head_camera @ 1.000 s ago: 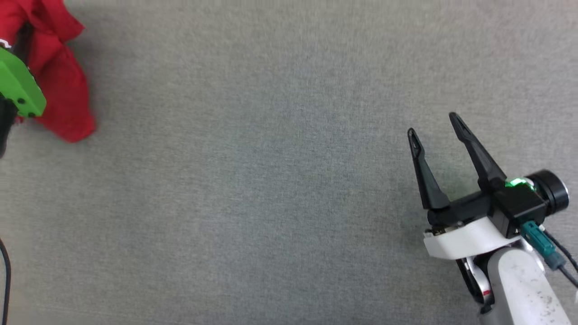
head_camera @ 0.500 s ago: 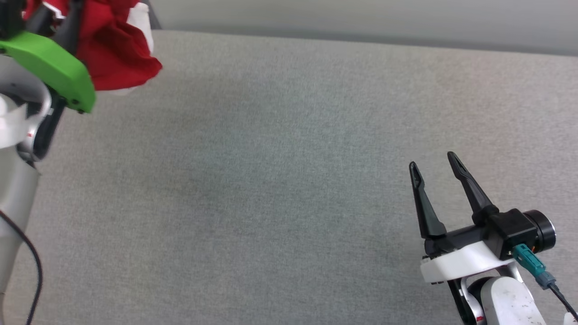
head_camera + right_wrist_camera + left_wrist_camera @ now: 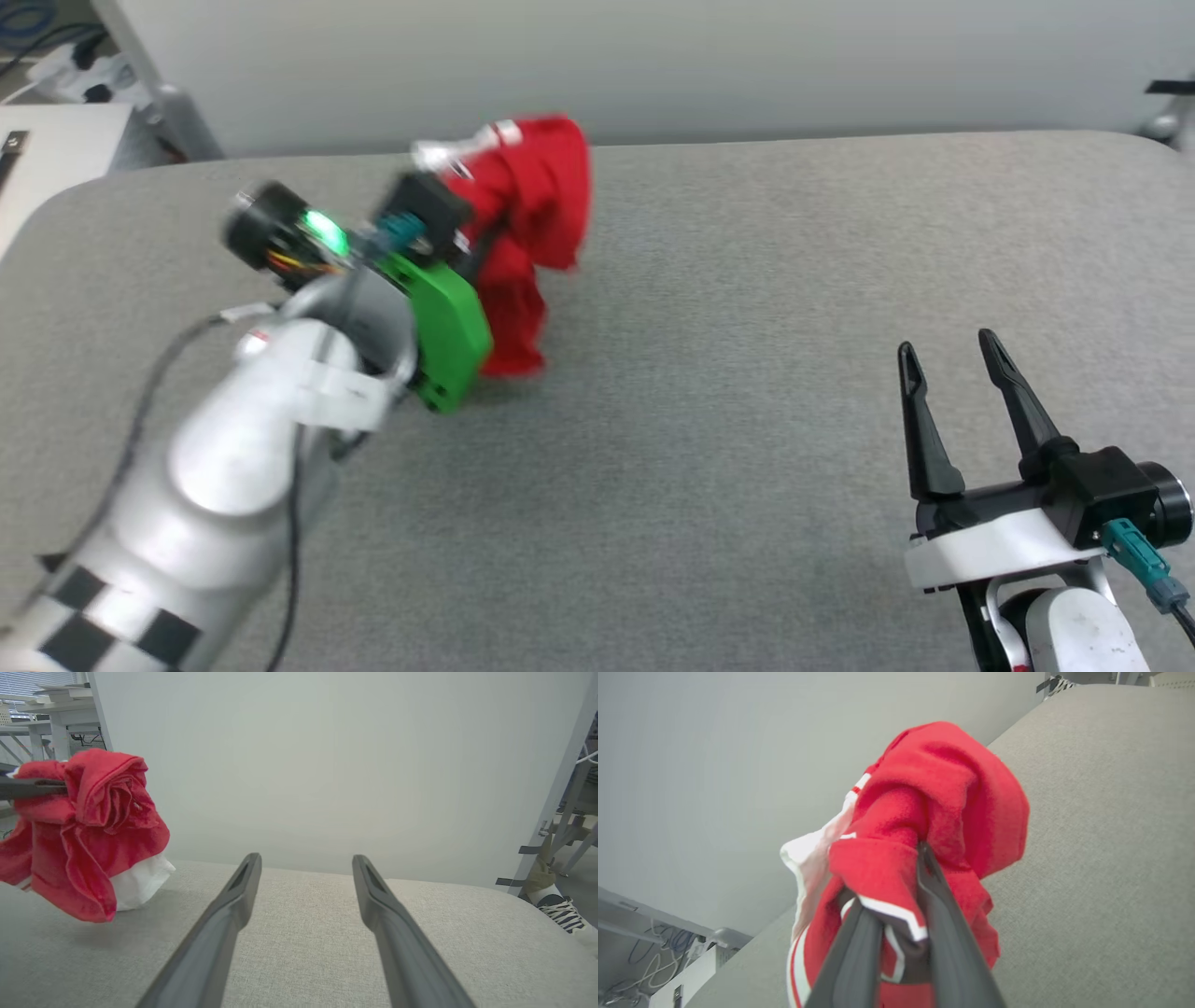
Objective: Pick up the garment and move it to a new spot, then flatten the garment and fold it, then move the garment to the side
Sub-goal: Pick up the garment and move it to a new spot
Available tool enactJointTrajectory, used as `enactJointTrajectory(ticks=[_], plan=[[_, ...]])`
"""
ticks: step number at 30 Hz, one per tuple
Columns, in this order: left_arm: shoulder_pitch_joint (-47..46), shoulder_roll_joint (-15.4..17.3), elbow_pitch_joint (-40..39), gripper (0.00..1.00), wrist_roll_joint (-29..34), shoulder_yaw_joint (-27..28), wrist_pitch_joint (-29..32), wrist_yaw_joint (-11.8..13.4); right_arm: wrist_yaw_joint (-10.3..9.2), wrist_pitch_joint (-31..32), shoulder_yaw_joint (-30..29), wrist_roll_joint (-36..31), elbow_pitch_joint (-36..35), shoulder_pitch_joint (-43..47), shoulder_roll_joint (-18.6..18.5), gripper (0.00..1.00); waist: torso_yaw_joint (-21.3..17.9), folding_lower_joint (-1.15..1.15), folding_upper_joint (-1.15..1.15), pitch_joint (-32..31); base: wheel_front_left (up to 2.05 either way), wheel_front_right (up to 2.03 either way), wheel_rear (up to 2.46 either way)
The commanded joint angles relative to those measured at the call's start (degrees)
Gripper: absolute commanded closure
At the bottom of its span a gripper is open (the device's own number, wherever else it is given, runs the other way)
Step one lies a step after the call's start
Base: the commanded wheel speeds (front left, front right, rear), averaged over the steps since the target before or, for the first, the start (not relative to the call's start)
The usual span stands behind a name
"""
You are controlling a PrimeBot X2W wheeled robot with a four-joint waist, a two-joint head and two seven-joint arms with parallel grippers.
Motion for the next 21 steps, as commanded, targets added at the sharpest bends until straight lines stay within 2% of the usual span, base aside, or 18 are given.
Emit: enactJointTrajectory(ticks=[1, 9, 13, 14, 15, 21], plan=[[1.3, -1.6, 0.9, 1.00, 0.1, -1.3, 0.1, -0.2, -0.05, -0.4, -0.2, 0.0, -0.2, 0.4, 0.3, 0.00, -3.9, 0.00, 0.00, -0.1, 0.00, 0.00, 0.00], [5.7, -15.1, 10.9, 1.00, -2.4, -11.6, 0.0, -0.4, -0.05, -0.4, -0.5, 1.3, -0.4, -0.2, 0.3, 0.00, -9.5, 0.00, 0.00, 2.0, 0.00, 0.00, 0.00], [6.5, -20.5, 15.8, 1.00, -3.2, -15.1, -1.3, -0.4, -0.05, -0.4, -0.2, 1.8, -0.3, -0.6, 0.3, 0.00, -11.2, 0.00, 0.00, 2.8, 0.00, 0.00, 0.00], [6.6, -21.2, 16.8, 0.45, -3.5, -15.8, -1.6, -0.4, -0.05, -0.4, -0.1, 1.9, -0.3, -0.7, 0.3, 0.00, -11.5, 0.00, 0.00, 2.9, 0.00, 0.00, 0.00], [6.6, -21.9, 17.9, 0.00, -3.8, -16.5, -2.0, -0.4, -0.05, -0.4, 0.0, 2.0, -0.2, -0.8, 0.3, 0.00, -11.8, 0.00, 0.00, 3.0, 0.00, 0.00, 0.00], [5.9, -23.4, 21.8, 0.00, -5.7, -18.0, -5.7, -0.4, -0.05, -0.4, 0.0, 2.3, 0.3, -0.4, 0.3, 0.00, -11.1, 0.00, 0.00, 2.2, 0.00, 0.00, 0.00]])
